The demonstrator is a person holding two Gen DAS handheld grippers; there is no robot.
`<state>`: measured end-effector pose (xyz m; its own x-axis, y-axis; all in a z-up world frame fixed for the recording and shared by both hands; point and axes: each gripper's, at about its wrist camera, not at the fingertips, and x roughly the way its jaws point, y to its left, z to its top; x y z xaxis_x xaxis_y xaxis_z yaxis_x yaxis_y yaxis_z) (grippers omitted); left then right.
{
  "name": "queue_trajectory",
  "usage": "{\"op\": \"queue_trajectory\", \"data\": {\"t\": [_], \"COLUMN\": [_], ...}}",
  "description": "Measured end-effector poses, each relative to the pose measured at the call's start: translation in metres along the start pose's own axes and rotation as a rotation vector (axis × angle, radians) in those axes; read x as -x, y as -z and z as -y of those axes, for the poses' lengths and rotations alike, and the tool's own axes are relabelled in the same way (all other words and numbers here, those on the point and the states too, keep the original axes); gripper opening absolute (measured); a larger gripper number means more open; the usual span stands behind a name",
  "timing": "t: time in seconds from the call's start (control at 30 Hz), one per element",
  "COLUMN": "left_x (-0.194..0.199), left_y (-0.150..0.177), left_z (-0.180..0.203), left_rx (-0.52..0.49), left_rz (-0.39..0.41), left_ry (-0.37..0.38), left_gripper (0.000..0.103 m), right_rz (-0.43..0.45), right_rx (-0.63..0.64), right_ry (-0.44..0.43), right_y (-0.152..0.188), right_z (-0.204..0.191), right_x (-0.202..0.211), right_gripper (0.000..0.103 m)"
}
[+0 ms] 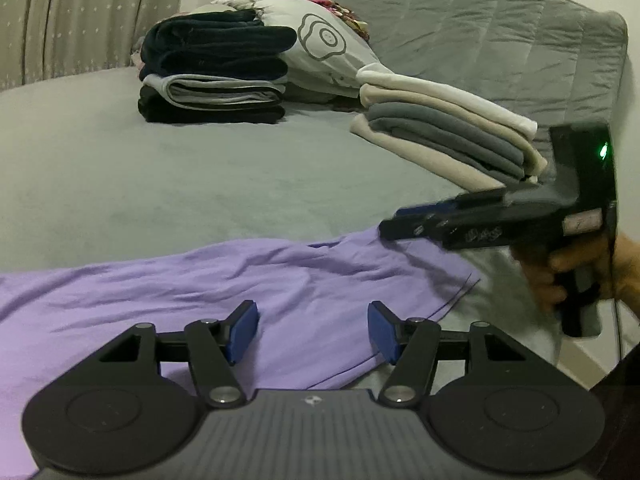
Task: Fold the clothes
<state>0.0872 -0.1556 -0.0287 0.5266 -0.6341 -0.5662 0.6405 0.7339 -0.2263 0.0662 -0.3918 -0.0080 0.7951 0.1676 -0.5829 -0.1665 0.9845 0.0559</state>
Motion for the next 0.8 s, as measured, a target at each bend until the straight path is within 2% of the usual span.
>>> {"op": "queue_trajectory", "data": {"t": [0.03, 0.07, 0.13, 0.2, 0.27, 0.33, 0.37, 0.43, 0.47, 0.6, 0.73, 0.8], "left_x": [0.001, 0.002, 0.005, 0.009, 0.009, 0.009, 0.009, 0.012, 0.013, 0.013, 0.003, -0.008], "left_y": [0.000, 0.001, 0.001, 0.002, 0.002, 0.003, 0.002, 0.000, 0.000, -0.002, -0.005, -0.007], "left_z": [0.001, 0.001, 0.001, -0.001, -0.002, -0.003, -0.002, -0.001, 0.001, 0.013, 0.038, 0.050], "left_rx": [0.006, 0.010, 0.011, 0.014, 0.021, 0.026, 0.026, 0.028, 0.017, -0.040, -0.135, -0.173], "left_rz": [0.000, 0.000, -0.002, -0.004, -0.008, -0.011, -0.011, -0.011, -0.008, 0.000, -0.001, -0.004], "left_ry": [0.005, 0.013, 0.024, 0.035, 0.052, 0.056, 0.054, 0.060, 0.066, 0.087, 0.117, 0.142], "left_gripper": [0.062, 0.062, 0.062, 0.062, 0.062, 0.062, 0.062, 0.062, 0.062, 0.062, 0.058, 0.050], "right_rz": [-0.005, 0.001, 0.029, 0.058, 0.038, 0.016, -0.011, -0.029, -0.027, 0.000, -0.048, -0.073], "right_rx": [0.009, 0.001, -0.009, -0.008, -0.022, -0.024, -0.034, -0.077, -0.099, -0.239, -0.328, -0.356], "right_ry": [0.012, 0.022, 0.053, 0.126, 0.208, 0.238, 0.240, 0.254, 0.248, 0.201, 0.117, 0.037], "right_y": [0.002, 0.002, 0.002, -0.003, -0.008, -0.009, -0.008, -0.007, -0.008, -0.014, -0.011, -0.006], "right_z": [-0.003, -0.004, -0.008, -0.012, -0.013, -0.012, -0.010, -0.002, 0.003, 0.034, 0.048, 0.047], "right_x": [-0.004, -0.003, 0.003, 0.014, 0.018, 0.015, 0.008, 0.004, 0.005, 0.029, 0.051, 0.056], "right_gripper": [0.005, 0.003, 0.003, 0.002, 0.002, 0.002, 0.005, 0.024, 0.034, 0.035, 0.033, 0.024]}}
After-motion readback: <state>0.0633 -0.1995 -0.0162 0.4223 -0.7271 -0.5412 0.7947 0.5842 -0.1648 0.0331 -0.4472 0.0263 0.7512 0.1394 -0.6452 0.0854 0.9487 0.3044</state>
